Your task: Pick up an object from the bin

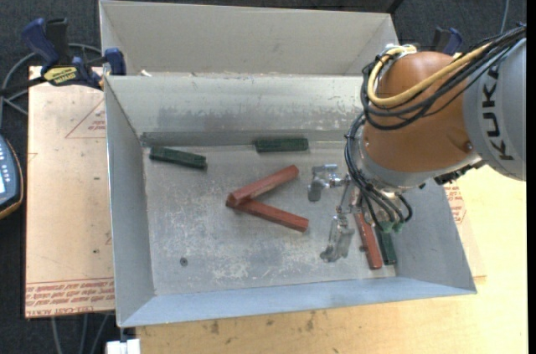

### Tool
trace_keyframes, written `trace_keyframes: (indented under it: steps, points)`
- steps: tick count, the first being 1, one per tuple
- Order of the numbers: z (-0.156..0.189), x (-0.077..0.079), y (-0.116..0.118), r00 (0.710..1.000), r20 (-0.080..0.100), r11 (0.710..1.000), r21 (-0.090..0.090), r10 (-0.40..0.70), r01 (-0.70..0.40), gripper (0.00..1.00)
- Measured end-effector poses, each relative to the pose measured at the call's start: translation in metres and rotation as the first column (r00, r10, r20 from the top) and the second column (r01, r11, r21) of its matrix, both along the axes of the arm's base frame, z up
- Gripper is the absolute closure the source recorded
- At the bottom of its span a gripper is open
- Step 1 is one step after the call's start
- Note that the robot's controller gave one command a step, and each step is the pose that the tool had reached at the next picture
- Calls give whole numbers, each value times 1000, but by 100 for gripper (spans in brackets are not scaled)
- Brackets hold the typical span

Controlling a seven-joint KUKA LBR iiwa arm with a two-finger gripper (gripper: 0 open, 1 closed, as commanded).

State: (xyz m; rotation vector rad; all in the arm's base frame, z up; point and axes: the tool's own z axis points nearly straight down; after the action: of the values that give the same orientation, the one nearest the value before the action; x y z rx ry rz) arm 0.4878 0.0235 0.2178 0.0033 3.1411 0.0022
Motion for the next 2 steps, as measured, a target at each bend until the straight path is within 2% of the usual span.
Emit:
trace_keyframes:
  steps: [1,2]
  points:
    - [-134,21,45,1000,-7,1000,1,-7,7,0]
    - [-77,50,38,988,6,988,1,-153,153,0]
